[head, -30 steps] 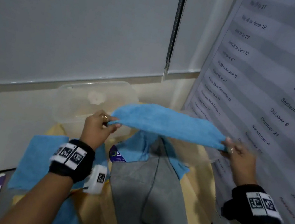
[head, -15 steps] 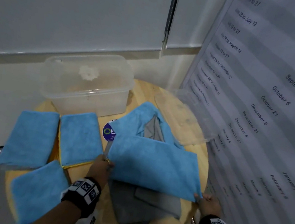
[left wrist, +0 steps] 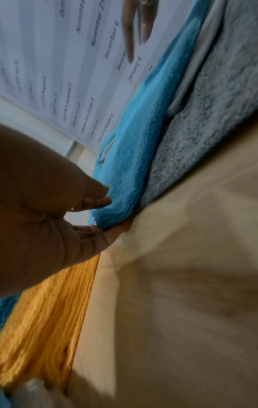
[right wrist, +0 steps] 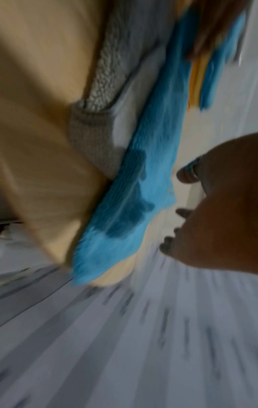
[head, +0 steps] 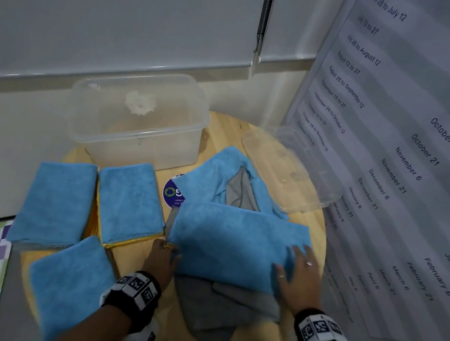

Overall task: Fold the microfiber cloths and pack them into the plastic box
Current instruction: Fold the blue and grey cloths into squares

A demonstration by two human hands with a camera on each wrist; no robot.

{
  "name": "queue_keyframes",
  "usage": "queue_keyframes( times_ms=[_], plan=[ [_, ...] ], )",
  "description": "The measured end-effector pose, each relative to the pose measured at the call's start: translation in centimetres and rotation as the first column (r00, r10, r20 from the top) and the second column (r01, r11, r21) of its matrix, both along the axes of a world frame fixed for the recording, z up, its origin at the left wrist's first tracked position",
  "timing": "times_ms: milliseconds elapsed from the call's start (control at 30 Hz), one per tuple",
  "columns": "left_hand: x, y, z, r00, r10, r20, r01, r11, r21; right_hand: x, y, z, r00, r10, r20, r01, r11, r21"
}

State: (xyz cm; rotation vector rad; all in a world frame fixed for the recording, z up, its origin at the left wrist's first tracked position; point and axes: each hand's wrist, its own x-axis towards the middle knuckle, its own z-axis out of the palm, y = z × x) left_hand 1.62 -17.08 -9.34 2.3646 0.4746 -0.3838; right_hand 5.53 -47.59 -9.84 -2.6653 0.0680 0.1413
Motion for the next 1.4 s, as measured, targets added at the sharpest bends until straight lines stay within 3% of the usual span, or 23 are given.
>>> queue_keyframes(
  times_ms=[67, 133, 200, 300, 433, 567, 633, 767, 833, 933, 967, 1067, 1167, 1300, 1400],
  plan=[
    [0.1, 0.1, -0.2, 1.000, 0.025, 0.005, -0.025, 1.000, -0.006, 0.6, 2.0, -1.0, 0.943, 0.315, -0.106, -0.322, 0.945, -0.052],
    [0.2, 0.3, -0.2, 0.999, 0.035, -0.023, -0.035, 0.999, -0.013, 0.8, 4.0, -1.4, 0.846, 0.464, -0.261, -0.505, 0.855, -0.117],
    [0.2, 0.3, -0.2, 0.998, 0.014, -0.054, -0.013, 1.000, 0.010, 0.8, 4.9, -1.8, 0.790, 0.478, -0.383, -0.565, 0.811, -0.152],
    [0.6, 0.1, 0.6, 0.995, 0.025, -0.093, -0.028, 0.999, -0.033, 0.6, 5.6, -2.1, 0.772, 0.440, -0.459, -0.567, 0.803, -0.184],
    [1.6, -0.3, 1.8, 0.997, 0.005, 0.077, -0.004, 1.000, -0.009, 0.8, 5.6, -2.3, 0.769, 0.429, -0.474, -0.559, 0.811, -0.173],
    [2.6, -1.9, 3.1, 0.986, -0.146, 0.075, 0.145, 0.989, 0.017, 1.6, 5.9, -2.0, 0.781, 0.403, -0.476, -0.503, 0.858, -0.099],
    [3.1, -3.0, 3.6, 0.961, -0.267, 0.066, 0.265, 0.964, 0.032, 2.4, 6.4, -1.0, 0.805, 0.356, -0.474, -0.397, 0.918, 0.014],
    [3.2, -6.0, 3.8, 0.861, -0.506, 0.046, 0.505, 0.862, 0.028, 4.9, 7.0, 0.7, 0.874, 0.277, -0.399, -0.165, 0.942, 0.293],
    [2.8, -7.5, 3.8, 0.832, -0.550, 0.069, 0.553, 0.832, -0.040, 6.3, 7.2, 0.8, 0.890, 0.151, -0.430, 0.091, 0.865, 0.493],
    [2.8, -9.7, 3.6, 0.813, -0.579, 0.059, 0.582, 0.807, -0.104, 7.7, 7.3, 0.8, 0.852, 0.059, -0.520, 0.363, 0.649, 0.669],
    [3.0, -10.2, 3.7, 0.797, -0.603, 0.043, 0.604, 0.790, -0.103, 7.9, 7.1, 0.8, 0.855, 0.054, -0.516, 0.366, 0.642, 0.674],
    [3.8, -11.4, 3.2, 0.736, -0.675, -0.048, 0.672, 0.738, -0.065, 8.1, 6.3, 0.6, 0.881, 0.075, -0.467, 0.244, 0.773, 0.586],
    [4.2, -12.5, 2.3, 0.762, -0.647, 0.017, 0.646, 0.758, -0.095, 8.3, 5.6, -0.6, 0.904, 0.058, -0.423, 0.207, 0.807, 0.553],
    [4.6, -13.5, 1.8, 0.768, -0.641, 0.004, 0.639, 0.766, -0.068, 9.1, 5.1, -2.0, 0.894, 0.046, -0.446, 0.204, 0.844, 0.495],
    [4.9, -13.6, 1.1, 0.730, -0.683, -0.015, 0.679, 0.728, -0.097, 9.3, 5.0, -2.4, 0.901, 0.053, -0.430, 0.160, 0.881, 0.444]
  ],
)
